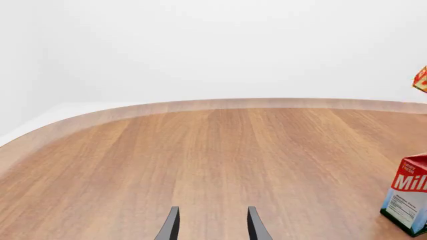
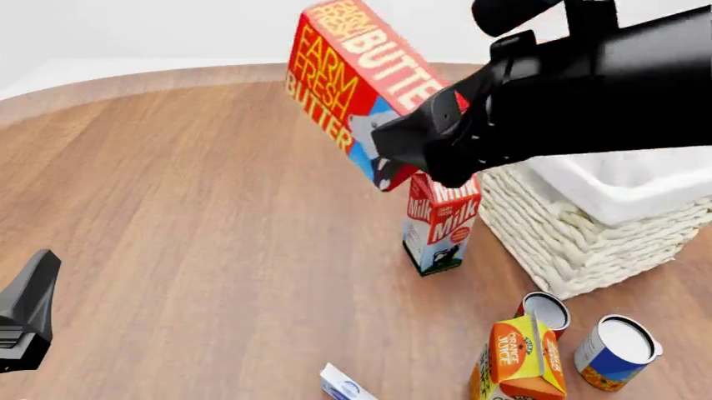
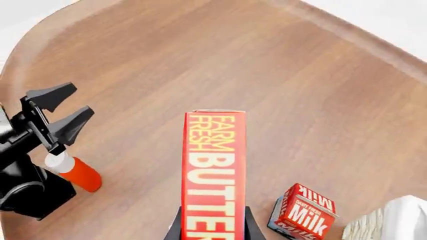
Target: Pick up the cream cheese box and the butter, and put them in the basket.
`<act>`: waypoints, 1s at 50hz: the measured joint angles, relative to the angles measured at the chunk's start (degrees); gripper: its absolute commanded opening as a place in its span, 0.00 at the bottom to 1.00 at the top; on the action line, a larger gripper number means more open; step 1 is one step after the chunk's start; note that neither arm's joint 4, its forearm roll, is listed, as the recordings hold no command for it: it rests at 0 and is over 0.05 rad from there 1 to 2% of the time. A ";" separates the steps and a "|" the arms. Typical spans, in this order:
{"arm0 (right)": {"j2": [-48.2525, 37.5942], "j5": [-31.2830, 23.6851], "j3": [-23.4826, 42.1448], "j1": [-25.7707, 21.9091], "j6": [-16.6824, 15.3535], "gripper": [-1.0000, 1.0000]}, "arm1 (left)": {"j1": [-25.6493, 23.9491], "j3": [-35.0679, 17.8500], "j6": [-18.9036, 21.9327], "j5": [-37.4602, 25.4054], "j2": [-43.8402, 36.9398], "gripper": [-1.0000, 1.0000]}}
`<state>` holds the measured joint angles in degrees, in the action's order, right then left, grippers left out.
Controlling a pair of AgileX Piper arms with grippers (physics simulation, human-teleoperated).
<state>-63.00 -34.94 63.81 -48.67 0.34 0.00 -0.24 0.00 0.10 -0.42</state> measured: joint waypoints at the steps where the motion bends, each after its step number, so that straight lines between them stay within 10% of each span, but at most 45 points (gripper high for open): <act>1: 0.45 -0.26 0.60 0.40 -0.09 0.00 | 0.00 0.00 0.00 0.00 0.00 1.00; 21: 6.49 -2.71 10.10 11.89 1.92 0.00 | 0.00 0.00 0.00 0.00 0.00 1.00; 50: 12.10 4.04 3.00 28.41 13.40 0.00 | 0.00 0.00 0.00 0.00 0.00 1.00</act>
<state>-50.90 -30.90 66.81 -20.26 13.74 0.00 -0.24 0.00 0.10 -0.42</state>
